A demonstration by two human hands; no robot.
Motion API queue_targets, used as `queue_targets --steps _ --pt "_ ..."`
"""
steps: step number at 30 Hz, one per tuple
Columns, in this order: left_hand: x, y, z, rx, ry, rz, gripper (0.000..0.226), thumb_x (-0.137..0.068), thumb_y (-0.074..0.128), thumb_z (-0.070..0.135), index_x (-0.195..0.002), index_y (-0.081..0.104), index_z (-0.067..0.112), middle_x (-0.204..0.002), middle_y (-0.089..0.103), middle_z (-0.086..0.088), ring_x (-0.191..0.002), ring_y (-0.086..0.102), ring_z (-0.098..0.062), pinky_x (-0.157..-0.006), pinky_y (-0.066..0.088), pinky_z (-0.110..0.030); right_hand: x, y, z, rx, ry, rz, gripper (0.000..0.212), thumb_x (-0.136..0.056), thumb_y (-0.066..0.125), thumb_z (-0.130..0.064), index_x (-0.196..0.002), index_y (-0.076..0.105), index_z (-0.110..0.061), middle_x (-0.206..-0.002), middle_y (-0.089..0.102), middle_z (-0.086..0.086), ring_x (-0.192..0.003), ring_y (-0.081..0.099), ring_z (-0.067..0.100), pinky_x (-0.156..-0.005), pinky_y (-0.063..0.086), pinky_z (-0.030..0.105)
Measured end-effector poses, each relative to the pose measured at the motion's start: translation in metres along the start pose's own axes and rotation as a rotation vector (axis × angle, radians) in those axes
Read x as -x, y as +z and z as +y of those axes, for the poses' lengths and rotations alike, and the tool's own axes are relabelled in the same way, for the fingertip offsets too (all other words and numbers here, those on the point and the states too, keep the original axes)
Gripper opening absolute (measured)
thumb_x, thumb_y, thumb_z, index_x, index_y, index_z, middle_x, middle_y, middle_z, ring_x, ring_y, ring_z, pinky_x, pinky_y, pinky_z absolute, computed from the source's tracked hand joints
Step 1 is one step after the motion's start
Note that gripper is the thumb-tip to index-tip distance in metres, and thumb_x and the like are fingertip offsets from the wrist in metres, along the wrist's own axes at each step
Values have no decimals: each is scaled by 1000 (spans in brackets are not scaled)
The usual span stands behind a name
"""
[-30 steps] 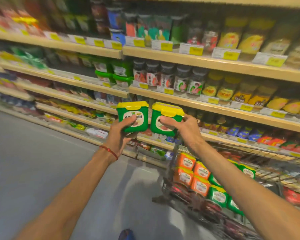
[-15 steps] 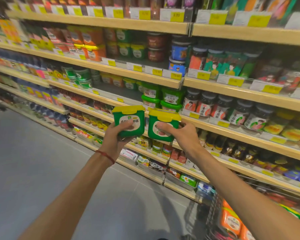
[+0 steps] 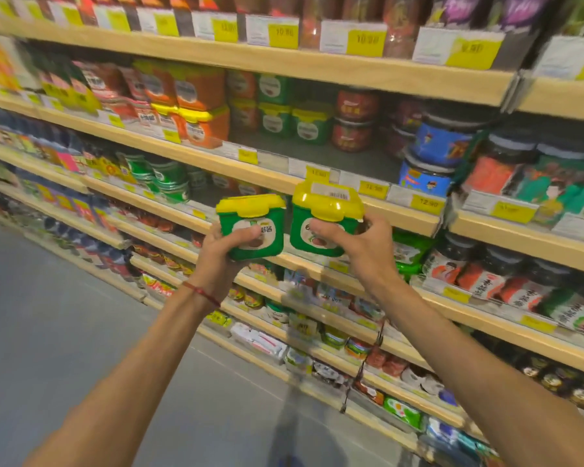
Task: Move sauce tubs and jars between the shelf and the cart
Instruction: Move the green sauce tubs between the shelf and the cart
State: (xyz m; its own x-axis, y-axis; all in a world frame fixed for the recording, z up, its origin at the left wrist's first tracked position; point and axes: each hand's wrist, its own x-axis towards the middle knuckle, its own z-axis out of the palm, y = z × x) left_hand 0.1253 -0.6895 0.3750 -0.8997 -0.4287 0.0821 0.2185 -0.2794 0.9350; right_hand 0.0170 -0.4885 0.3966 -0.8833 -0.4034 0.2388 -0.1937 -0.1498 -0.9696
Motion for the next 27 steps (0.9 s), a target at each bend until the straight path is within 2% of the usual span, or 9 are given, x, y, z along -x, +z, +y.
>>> queue_targets --steps 3,5,8,12,16,19,21,23,27 --pt "-46 -17 11 -30 28 -35 30 -79 71 10 -108 69 3 -101 73 -14 -88 73 -26 -71 60 -32 -45 22 0 -9 -37 -4 43 -74 89 -3 -114 73 3 -93 82 -3 -88 79 16 -70 62 26" --pt "-74 -30 16 -18 34 -61 19 -78 78 14 -96 73 11 -93 75 -8 -84 73 -21 -71 59 -30 -68 34 2 -11 -58 -7 44 -73 89 -2 -113 73 3 -90 82 -5 -85 78 13 -69 60 23" --pt "-108 -48 30 -50 21 -41 57 -58 95 35 -101 68 10 -92 75 -3 -85 72 -18 -76 59 -32 -94 51 4 -8 -83 18 54 -62 97 -15 -111 76 -6 -96 82 -2 -90 79 16 -75 60 26" --pt "-151 -72 49 -142 55 -95 50 -57 85 38 -95 65 11 -81 74 6 -75 71 -11 -70 55 -22 -122 80 7 7 -111 96 50 -58 92 -34 -104 78 -19 -101 82 1 -97 78 25 -84 63 39" --pt "-192 -97 70 -196 45 -225 68 -42 95 49 -91 66 13 -77 74 7 -73 72 -10 -69 57 -21 -141 113 8 -36 -93 175 38 -65 90 -20 -100 78 -15 -91 82 -1 -86 78 18 -71 63 30" --pt "-223 -115 80 -193 -3 -314 67 -48 90 32 -104 61 9 -83 75 3 -79 72 -17 -78 58 -34 -149 135 5 -62 -95 246 31 -70 83 -15 -100 77 -12 -88 81 -3 -83 77 12 -67 59 23" --pt "-240 -124 84 -198 -27 -352 77 -51 88 28 -118 58 4 -94 75 -2 -86 72 -22 -83 57 -39 -154 146 5 -61 -97 290 30 -70 82 -15 -99 77 -13 -87 81 -4 -82 77 12 -66 59 22" --pt "-251 -127 86 -206 -25 -389 88 -53 88 28 -130 54 3 -107 74 -7 -93 72 -23 -77 59 -34 -157 153 6 -60 -94 330 31 -69 83 -15 -99 77 -13 -87 81 -2 -82 77 14 -66 60 24" --pt "-266 -129 87 -220 -3 -403 83 -53 90 32 -127 57 13 -115 73 -8 -101 73 -25 -76 60 -35 -161 158 9 -36 -92 386 36 -69 84 -16 -104 77 -10 -94 81 6 -89 78 21 -71 62 29"
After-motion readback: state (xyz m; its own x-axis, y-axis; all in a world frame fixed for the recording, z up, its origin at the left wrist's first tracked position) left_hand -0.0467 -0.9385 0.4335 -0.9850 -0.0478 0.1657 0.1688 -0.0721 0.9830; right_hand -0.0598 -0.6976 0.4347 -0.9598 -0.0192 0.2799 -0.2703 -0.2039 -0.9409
